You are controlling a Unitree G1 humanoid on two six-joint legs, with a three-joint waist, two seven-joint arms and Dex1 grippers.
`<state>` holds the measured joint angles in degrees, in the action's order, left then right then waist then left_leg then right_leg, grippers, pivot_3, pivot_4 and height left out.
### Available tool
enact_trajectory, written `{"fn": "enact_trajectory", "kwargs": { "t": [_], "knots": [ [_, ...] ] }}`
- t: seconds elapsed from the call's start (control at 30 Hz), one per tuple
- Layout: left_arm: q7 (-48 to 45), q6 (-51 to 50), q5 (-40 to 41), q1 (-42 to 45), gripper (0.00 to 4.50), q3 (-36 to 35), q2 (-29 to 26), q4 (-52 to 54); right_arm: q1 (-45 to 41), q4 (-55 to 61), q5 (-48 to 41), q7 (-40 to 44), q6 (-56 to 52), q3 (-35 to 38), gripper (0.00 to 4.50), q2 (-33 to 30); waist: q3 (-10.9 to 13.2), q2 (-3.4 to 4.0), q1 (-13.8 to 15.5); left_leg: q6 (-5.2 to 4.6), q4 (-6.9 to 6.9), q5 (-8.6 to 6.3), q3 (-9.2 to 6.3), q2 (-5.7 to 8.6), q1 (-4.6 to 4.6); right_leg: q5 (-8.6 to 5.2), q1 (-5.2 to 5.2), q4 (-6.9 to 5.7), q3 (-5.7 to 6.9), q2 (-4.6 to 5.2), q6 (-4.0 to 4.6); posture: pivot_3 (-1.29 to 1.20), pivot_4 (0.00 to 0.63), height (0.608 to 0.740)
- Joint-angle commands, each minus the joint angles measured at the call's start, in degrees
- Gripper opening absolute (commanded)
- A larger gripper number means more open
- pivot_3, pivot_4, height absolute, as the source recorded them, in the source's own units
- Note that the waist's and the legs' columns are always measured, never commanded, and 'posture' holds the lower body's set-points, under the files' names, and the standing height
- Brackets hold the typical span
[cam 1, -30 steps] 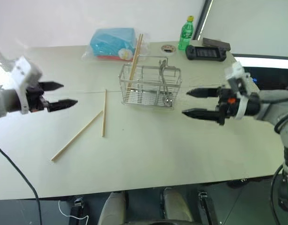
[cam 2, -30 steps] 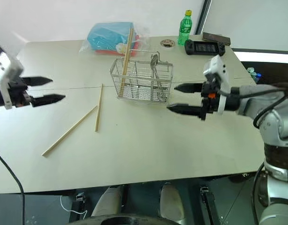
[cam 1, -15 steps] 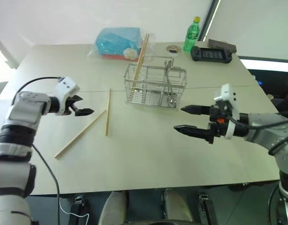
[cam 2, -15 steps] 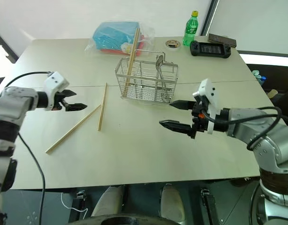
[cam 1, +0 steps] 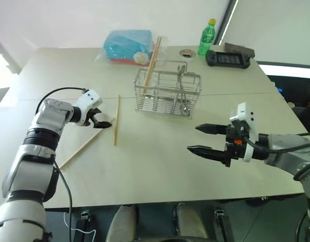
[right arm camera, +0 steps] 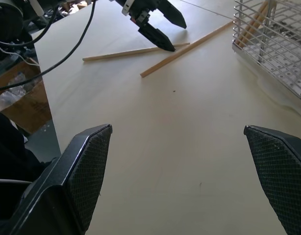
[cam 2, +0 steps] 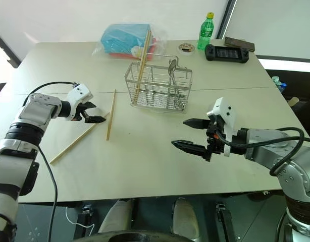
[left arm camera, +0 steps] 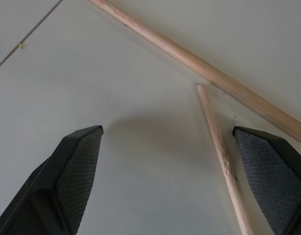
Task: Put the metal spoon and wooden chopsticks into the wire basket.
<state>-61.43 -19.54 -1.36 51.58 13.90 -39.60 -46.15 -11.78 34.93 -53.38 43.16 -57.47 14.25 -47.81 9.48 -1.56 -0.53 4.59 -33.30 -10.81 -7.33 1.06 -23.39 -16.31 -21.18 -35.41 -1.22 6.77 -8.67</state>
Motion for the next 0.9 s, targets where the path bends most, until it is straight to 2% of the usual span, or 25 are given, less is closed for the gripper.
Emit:
{"fn": "enact_trajectory", "kwargs": {
  "t": [0.03, 0.2, 0.27, 0.33, 0.53, 0.57, 0.8, 0.9],
  "knots": [
    [0.2, 1.0, -2.4, -0.1, 4.5, 1.0, 1.3, -0.9, 0.4, 1.9, -2.0, -0.6, 0.9, 2.3, 4.47, -0.5, 0.0, 0.01, 0.0, 0.0, -0.02, 0.0, 0.0, 0.0, 0.03, 0.0, 0.06, 0.0, 0.0, 0.0, 0.0, 0.0, 0.15, 0.731],
    [-0.1, 1.0, -3.9, -0.7, 4.5, 1.7, 3.3, -1.3, 1.0, 2.1, -2.5, -1.1, 1.4, 1.7, 4.47, -0.6, -0.1, 0.13, 0.3, 0.0, -0.12, 0.0, 0.0, 0.0, 0.09, -0.01, 0.19, 0.03, 0.0, 0.0, 0.0, 0.0, 0.15, 0.731],
    [-0.2, 1.0, -4.1, -0.8, 3.96, 1.6, 3.8, -1.5, 1.4, 2.2, -2.6, -0.9, 1.6, 1.4, 4.5, -0.9, -0.1, 0.15, 0.8, 0.0, -0.15, 0.0, 0.0, 0.0, 0.09, -0.01, 0.23, 0.06, 0.0, 0.01, 0.0, 0.0, 0.15, 0.731],
    [-1.0, 0.1, -3.7, -0.7, 3.21, 1.2, 4.2, -1.1, 2.0, 2.4, -2.5, -0.3, 1.8, 1.2, 4.5, -1.3, -0.1, 0.16, 1.3, 0.0, -0.19, 0.0, 0.0, 0.01, 0.09, -0.01, 0.25, 0.07, 0.0, 0.01, 0.0, 0.0, 0.15, 0.731],
    [-1.2, -3.0, -3.3, 0.4, 0.26, -0.5, 4.3, -1.4, 2.8, 2.4, -2.7, 0.6, 2.0, 1.1, 4.5, -2.3, -0.1, 0.16, 1.1, 0.0, -0.39, -0.01, -0.03, 0.01, 0.08, -0.04, 0.33, 0.08, 0.03, 0.01, 0.06, 0.0, 0.15, 0.731],
    [-1.0, -3.2, -3.3, 0.4, 0.12, -0.7, 4.3, -1.7, 2.8, 2.3, -2.7, 0.5, 2.0, 1.0, 4.5, -2.3, -0.1, 0.16, 1.1, 0.0, -0.39, -0.01, -0.03, 0.01, 0.08, -0.04, 0.33, 0.08, 0.03, 0.01, 0.06, 0.0, 0.15, 0.731],
    [0.9, -6.2, -1.9, 0.6, 0.12, -3.6, 4.3, -2.6, 2.6, 1.8, -2.9, 0.6, 2.2, 0.9, 4.5, -2.7, -0.1, 0.16, 1.0, -0.01, -0.38, -0.02, -0.03, 0.01, 0.07, -0.03, 0.31, 0.07, 0.04, 0.01, 0.03, 0.0, 0.15, 0.731],
    [5.7, -7.7, 0.2, 2.1, 0.12, -8.4, 3.4, -3.1, 2.2, 1.6, -2.7, 0.6, 2.3, 0.6, 4.5, -2.7, -0.1, 0.15, 0.9, -0.01, -0.38, -0.02, -0.04, 0.0, 0.07, -0.03, 0.3, 0.07, 0.04, 0.0, 0.02, 0.0, 0.15, 0.731]
  ]
}}
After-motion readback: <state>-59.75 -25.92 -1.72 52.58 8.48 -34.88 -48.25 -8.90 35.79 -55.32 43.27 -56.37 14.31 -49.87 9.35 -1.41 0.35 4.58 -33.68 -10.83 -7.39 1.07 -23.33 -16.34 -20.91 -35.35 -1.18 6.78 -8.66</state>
